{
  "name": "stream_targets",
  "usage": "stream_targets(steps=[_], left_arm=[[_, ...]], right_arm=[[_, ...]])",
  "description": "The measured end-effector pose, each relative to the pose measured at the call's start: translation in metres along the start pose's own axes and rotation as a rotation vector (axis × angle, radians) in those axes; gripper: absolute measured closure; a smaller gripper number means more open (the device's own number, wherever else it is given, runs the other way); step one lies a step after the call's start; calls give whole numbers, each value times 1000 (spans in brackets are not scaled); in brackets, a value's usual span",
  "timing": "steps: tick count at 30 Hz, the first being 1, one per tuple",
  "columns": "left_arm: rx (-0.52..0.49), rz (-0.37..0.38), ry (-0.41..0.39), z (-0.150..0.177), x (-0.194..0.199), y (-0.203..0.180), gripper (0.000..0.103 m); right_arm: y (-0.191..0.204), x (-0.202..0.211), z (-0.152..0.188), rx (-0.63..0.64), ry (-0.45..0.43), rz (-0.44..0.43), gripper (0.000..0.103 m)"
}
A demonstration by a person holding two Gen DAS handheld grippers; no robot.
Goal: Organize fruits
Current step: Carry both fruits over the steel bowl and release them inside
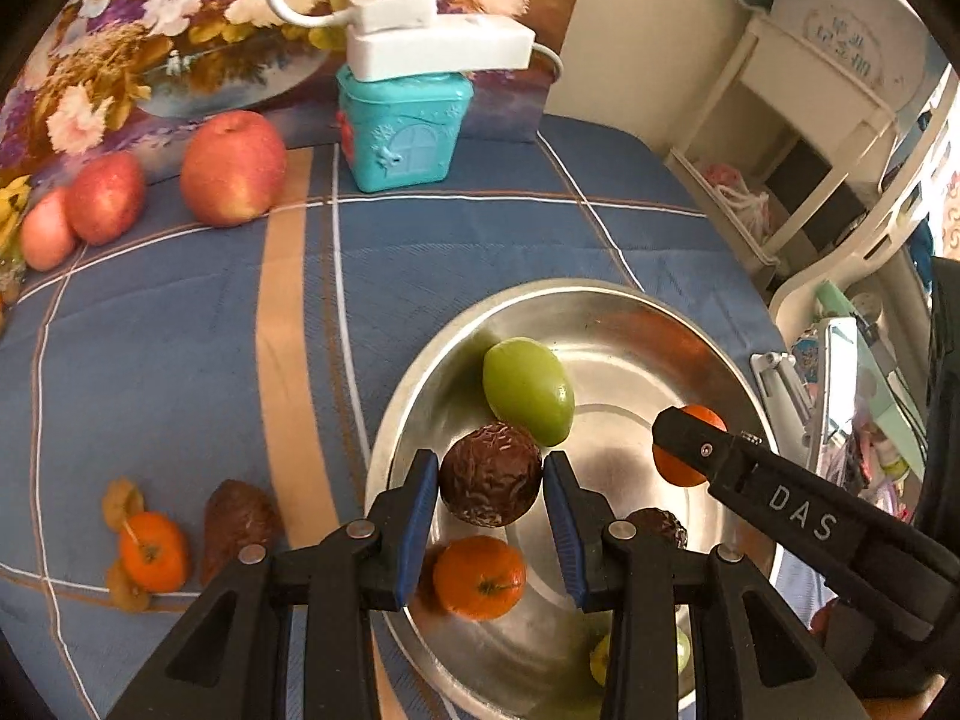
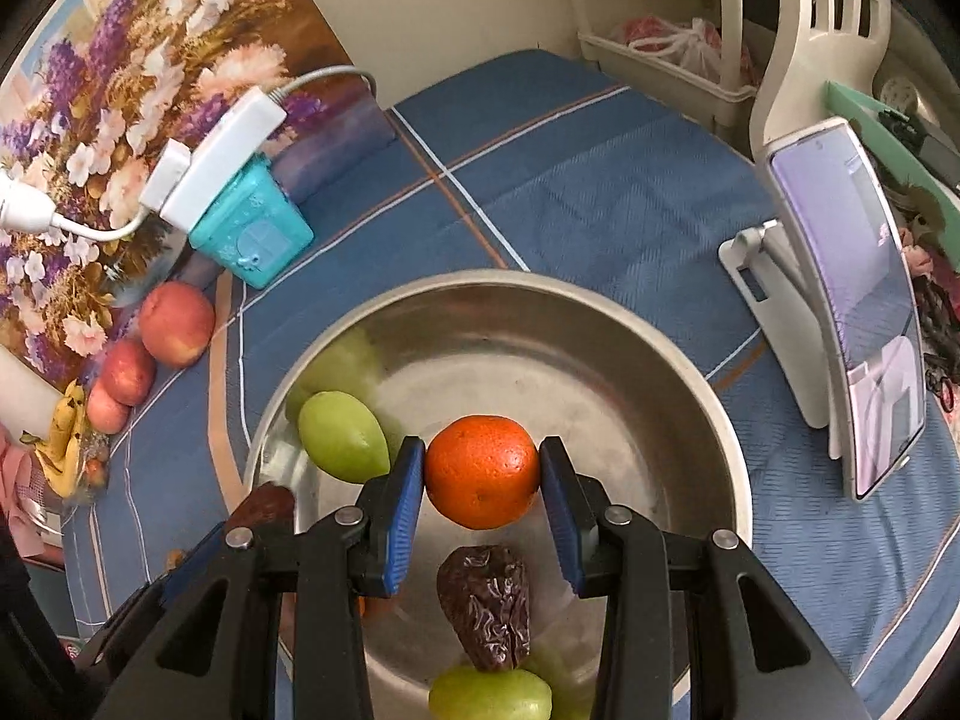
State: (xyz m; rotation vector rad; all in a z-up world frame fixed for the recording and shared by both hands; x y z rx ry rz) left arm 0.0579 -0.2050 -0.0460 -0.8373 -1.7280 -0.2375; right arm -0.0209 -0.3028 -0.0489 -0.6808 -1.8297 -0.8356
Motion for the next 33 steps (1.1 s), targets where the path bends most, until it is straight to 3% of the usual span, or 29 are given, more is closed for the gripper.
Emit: stream_targets(steps=[8,20,28,33], left_arm=[[-21,-3,2,-2,0,-5,63],[35,-47,5,2,22,11,61],[90,-148,6,14,40,39,53],[188,-189,5,29,50,72,50]], right_arm=[[-2,-8,0,1,23,9,62],[4,4,1,25,1,15,62],[11,15,6,52,7,28,61],[20,20,15,82,11,36,57]])
Point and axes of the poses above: each gripper's, at about its wrist camera, not at the fingertips, and x roughly against the way its jaws point, y to its left, z to its underside, the point moved 5 cm from there along -x, roughly the way its jaws point, and after that the axes turned 7 degrees about y, right-handed, at the moved point
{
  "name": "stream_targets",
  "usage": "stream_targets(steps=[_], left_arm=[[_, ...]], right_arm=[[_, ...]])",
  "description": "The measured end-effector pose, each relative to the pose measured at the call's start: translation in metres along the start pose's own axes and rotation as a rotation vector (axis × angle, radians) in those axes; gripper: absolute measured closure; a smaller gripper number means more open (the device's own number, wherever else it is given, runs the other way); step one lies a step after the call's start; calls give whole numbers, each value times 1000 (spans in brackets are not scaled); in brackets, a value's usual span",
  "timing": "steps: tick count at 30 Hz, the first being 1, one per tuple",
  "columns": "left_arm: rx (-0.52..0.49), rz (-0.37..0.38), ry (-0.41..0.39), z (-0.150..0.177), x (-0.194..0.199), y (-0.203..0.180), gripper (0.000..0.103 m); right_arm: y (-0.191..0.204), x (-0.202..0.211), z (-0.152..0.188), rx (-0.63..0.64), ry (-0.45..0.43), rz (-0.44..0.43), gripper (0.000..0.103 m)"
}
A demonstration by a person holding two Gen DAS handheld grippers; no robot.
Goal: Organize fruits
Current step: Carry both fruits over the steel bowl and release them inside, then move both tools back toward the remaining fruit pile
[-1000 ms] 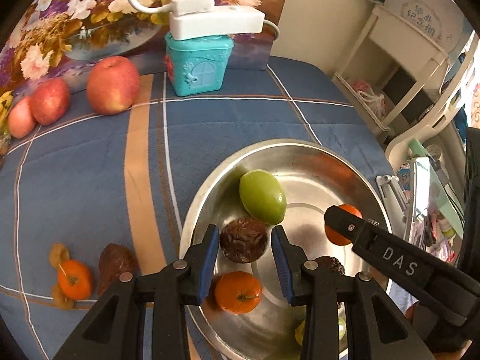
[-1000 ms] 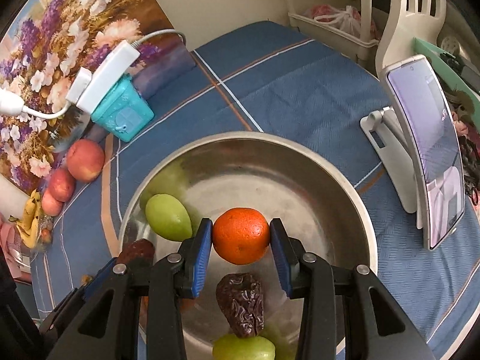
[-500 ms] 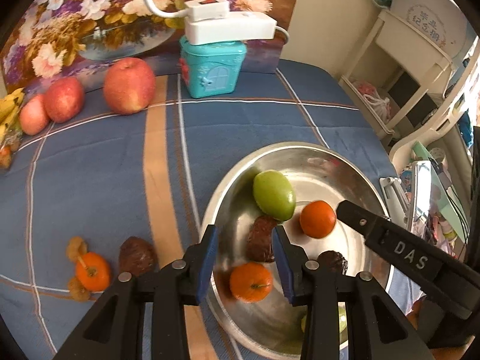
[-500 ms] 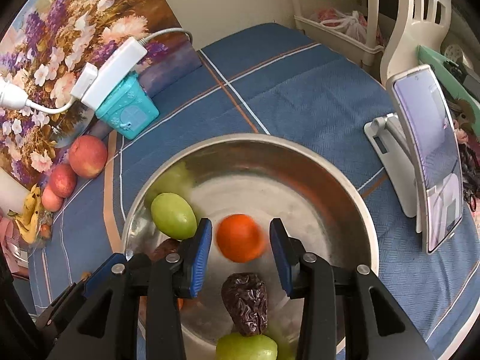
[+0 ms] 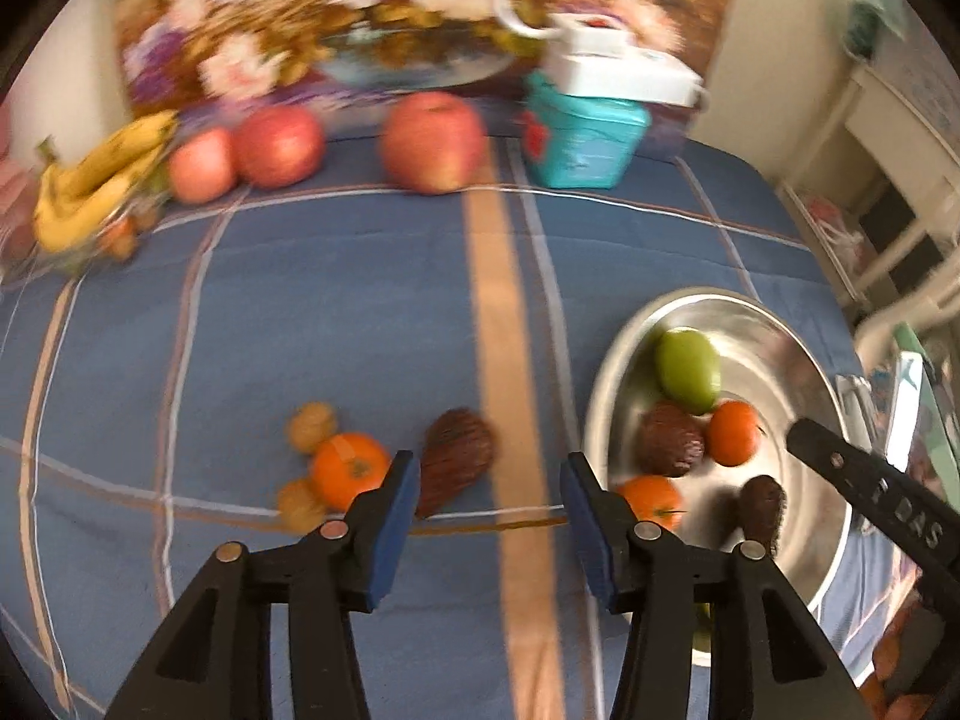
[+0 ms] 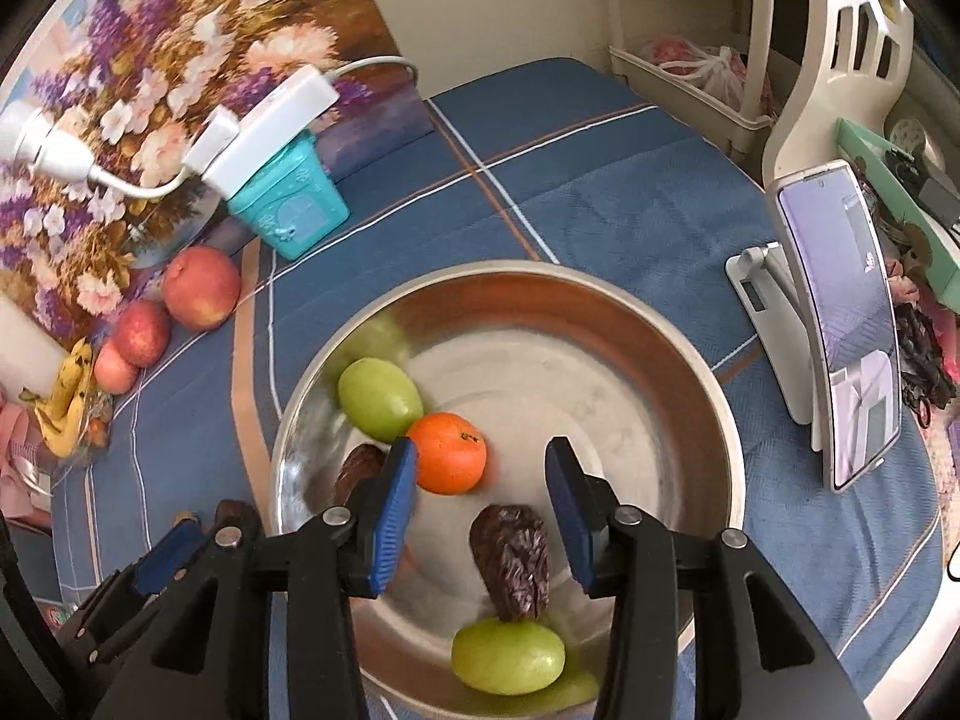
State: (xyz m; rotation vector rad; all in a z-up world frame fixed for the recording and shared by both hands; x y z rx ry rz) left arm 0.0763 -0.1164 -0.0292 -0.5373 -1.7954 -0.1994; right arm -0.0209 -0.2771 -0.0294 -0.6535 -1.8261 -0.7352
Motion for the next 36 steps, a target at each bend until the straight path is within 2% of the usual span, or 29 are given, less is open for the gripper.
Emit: stream_targets(steps=[8,13,14,15,19,21,25,27,30,36], left_arm=[[113,-4,-17,9,12,37,49],[155,-8,-6,10,10,51,34],[161,-18,2,10,9,54,27],[167,-25,8,11,7,56,19],[191,-37,16,11,3,67,13],[206,-60,2,10,4,73,0],[223,-99,-21,9,7,83,0],[233,-121,-34,9,9,90,0],[249,-154,-63,9,16,103,0],[286,-165,-114,7,25,121,0]], right_arm=[[27,5,18,96,6,15,57],[42,3,24,155,11,22,57],[44,1,25,163,14,24,52],[45,0,25,167,17,27,40],[51,-4,29,192,24,27,29],[53,-6,30,199,26,32,19],[54,-10,31,217,21,50,17],[54,-10,31,219,15,57,10],[56,-10,31,219,0,57,10],[68,-12,31,245,-30,30,10]])
Point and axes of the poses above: each gripper's, at about its wrist camera, not at the fingertips, and x roughly against the way its jaws point, y to its left, z to its underside, the point moved 5 cm from there along -x, roughly the way its jaws point, and after that the axes turned 7 degrees about y, right-handed, at the moved point
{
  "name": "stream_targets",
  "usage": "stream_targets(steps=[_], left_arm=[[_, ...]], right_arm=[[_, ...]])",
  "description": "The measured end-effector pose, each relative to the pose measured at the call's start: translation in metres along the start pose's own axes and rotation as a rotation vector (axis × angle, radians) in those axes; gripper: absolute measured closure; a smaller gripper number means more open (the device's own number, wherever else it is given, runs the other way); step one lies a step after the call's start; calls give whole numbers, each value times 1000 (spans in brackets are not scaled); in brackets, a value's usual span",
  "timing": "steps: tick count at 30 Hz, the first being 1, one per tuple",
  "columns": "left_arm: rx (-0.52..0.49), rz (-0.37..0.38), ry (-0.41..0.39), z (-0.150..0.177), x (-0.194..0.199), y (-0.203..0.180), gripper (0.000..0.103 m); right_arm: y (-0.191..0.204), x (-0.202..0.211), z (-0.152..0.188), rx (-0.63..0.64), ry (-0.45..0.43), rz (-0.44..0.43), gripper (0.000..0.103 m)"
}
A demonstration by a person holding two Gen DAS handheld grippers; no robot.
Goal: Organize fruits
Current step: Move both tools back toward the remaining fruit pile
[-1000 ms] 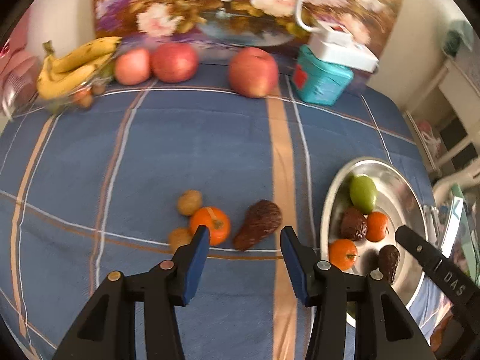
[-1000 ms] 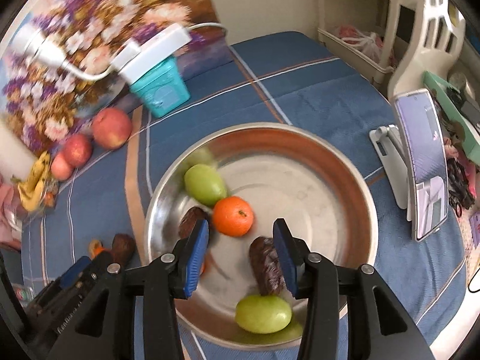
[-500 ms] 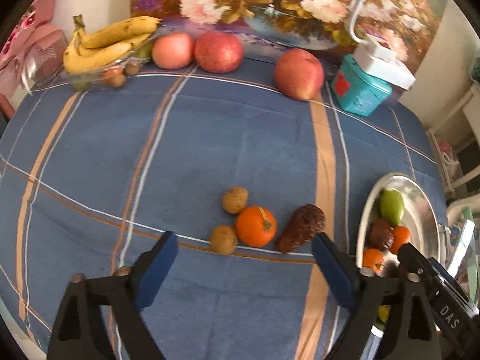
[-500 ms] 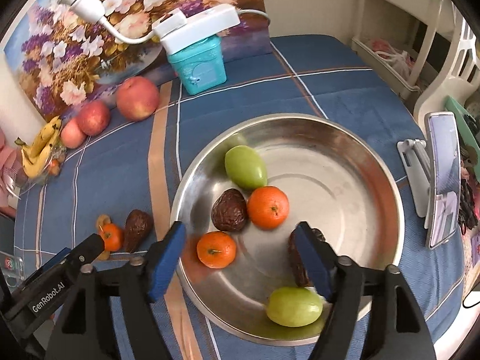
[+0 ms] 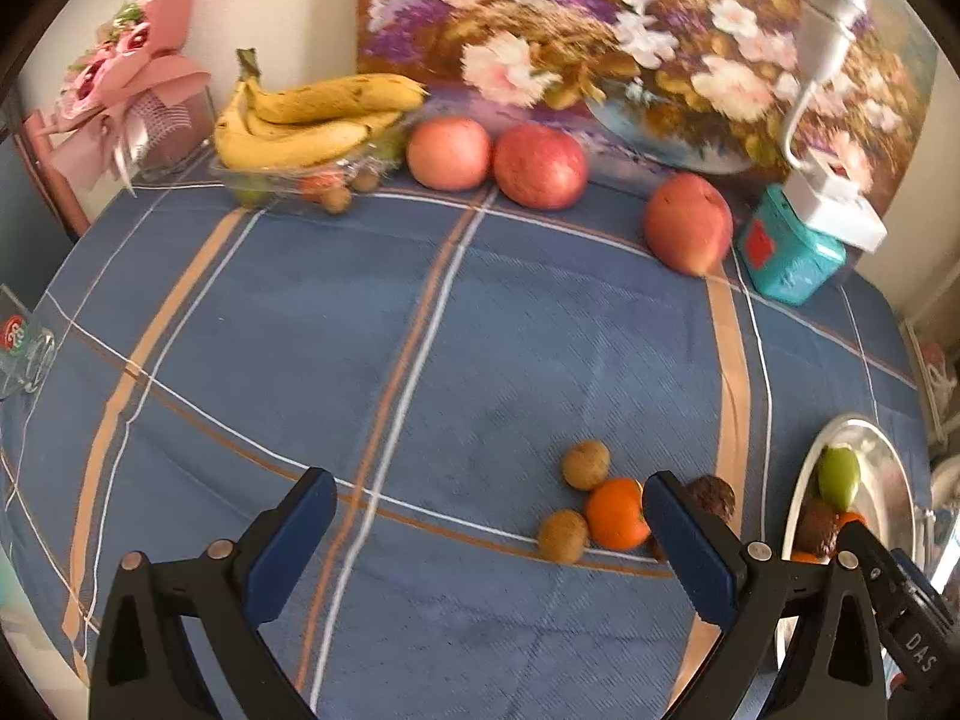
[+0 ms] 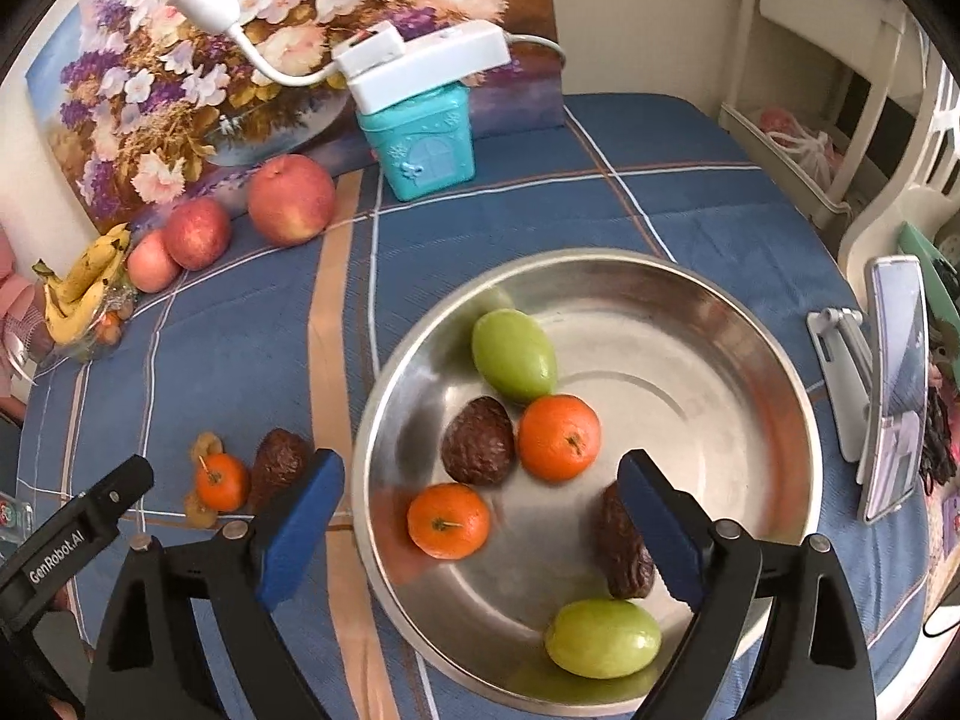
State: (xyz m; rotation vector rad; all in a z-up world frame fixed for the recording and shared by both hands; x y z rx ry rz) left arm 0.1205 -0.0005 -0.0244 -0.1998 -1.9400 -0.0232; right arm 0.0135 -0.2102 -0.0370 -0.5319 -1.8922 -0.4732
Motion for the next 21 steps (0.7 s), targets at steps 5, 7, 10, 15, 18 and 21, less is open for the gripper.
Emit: stream_targets(steps=[5,7,10,15,18,21], left_arm=[[40,-2,-28,-5,2,16,0],[58,5,-38,-7,3,23,0],[88,23,-55,-11,5,33,0],[99,36,-88,-18,7,41,0],[94,53,-95,-21,5,42,0],[54,82,-103,-24,5,35,0]], right_arm=[[14,-5,-1,14,0,-40,10],[20,-7,-1,22,3,-55,10],[34,-8,-2,47,2,-97,10],[66,-8,-5,99,-3,-175,10],[78,-11,-5,110,2,-192,10],[87,-12,-7,123,4,-209,10]])
Point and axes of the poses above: each gripper's, at about its wrist camera, not at the fingertips, and x roughly against the way its jaws point, y to its left, z to its underside, the point moved 5 cm from there along -x, roughly the way its jaws point, and after that the axes turned 7 degrees about y, right-handed, at the moved point
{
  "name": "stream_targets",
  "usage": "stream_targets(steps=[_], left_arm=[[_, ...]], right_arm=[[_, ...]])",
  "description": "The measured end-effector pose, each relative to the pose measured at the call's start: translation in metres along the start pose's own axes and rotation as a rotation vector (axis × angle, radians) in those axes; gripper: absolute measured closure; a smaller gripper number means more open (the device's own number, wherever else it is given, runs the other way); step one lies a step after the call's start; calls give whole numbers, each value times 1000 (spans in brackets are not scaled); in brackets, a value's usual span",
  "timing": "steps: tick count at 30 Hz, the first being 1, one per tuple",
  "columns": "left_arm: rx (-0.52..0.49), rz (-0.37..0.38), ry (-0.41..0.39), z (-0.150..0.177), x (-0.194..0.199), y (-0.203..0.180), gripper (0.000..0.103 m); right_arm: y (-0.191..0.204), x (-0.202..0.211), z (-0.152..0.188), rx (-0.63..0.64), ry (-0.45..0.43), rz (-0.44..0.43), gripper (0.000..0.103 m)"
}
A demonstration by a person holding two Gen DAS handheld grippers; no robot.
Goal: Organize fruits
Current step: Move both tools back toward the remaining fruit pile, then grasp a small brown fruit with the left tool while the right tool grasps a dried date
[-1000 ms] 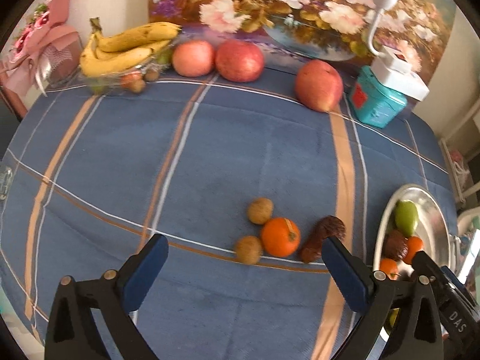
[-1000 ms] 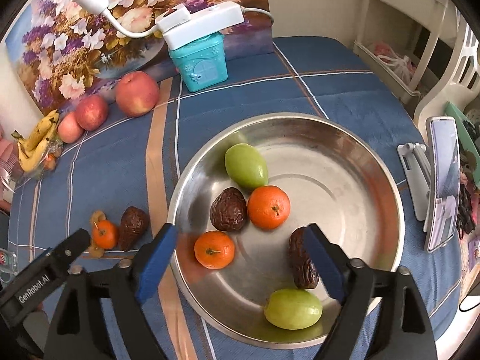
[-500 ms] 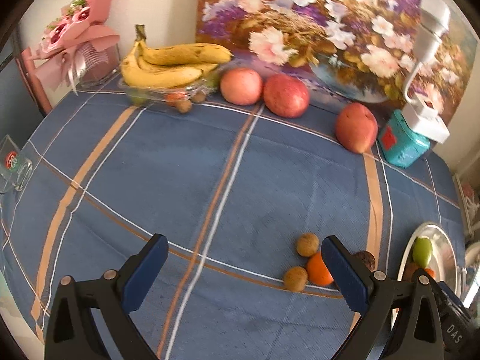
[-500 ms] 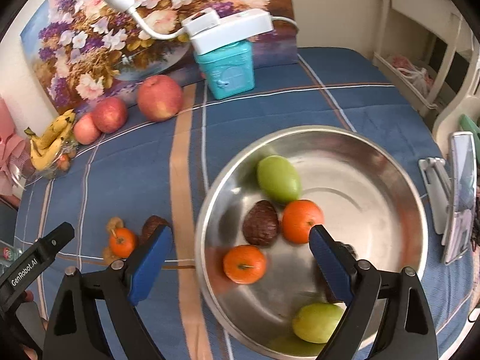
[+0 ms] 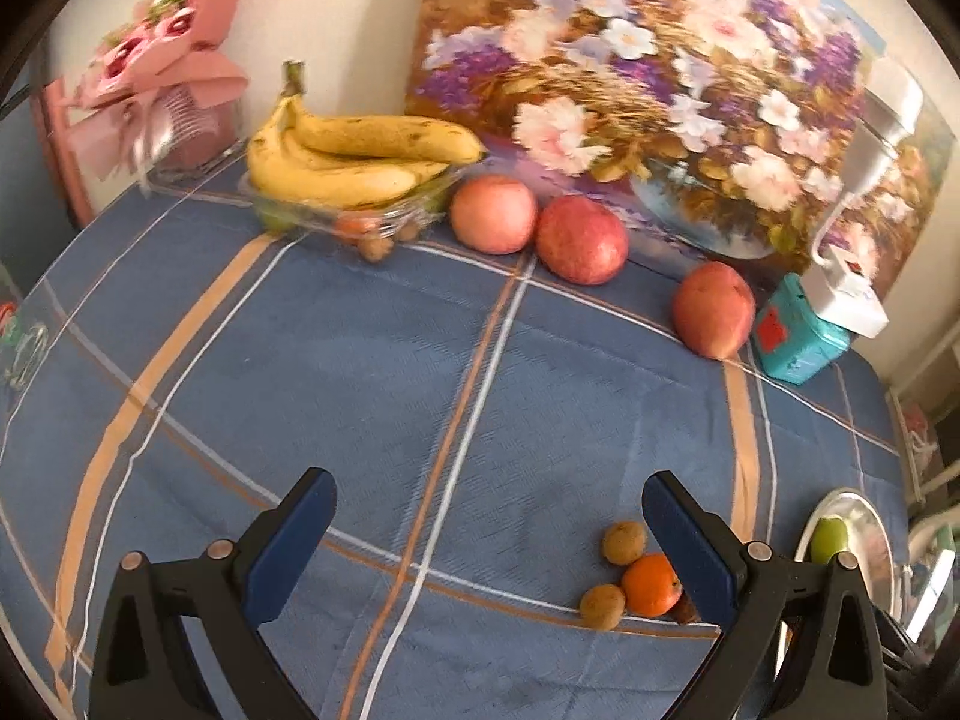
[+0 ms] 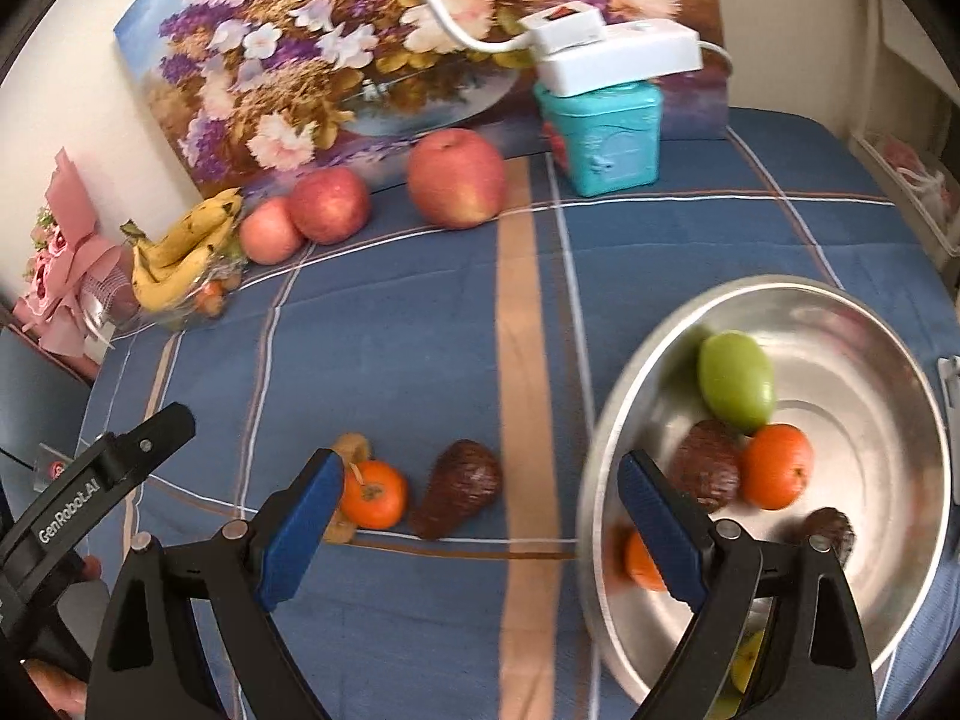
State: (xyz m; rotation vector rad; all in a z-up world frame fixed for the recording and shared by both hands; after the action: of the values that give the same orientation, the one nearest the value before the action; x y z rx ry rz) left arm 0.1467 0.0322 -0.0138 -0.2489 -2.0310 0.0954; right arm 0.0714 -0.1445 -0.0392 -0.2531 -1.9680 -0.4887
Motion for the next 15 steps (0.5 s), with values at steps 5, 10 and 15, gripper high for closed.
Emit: stream_targets(steps=[5,10,15], left_arm=[[-51,37,35,-3,-7,-13,0],[-46,81,107,-1,-25,-23,0],[-53,132,158,4,-43,-36,1]], right_arm=[[5,-5,-2,5,0,-9,10],[4,-10,-3,-19,13,-16,10],[6,-17,-3,-25,26,-22,23]])
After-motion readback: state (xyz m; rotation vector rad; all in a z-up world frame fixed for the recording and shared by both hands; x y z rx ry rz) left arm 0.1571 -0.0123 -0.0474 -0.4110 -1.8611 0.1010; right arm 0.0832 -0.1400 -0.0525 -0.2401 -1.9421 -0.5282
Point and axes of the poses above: each gripper's, at about its wrist camera, not at the fingertips, and x roughly against the way its jaws point, y to its left, z to its underside, the point moved 5 cm from there along -x, roughly the way its jaws point, and after that the axes turned 7 degrees about y, right-handed, at the moved point
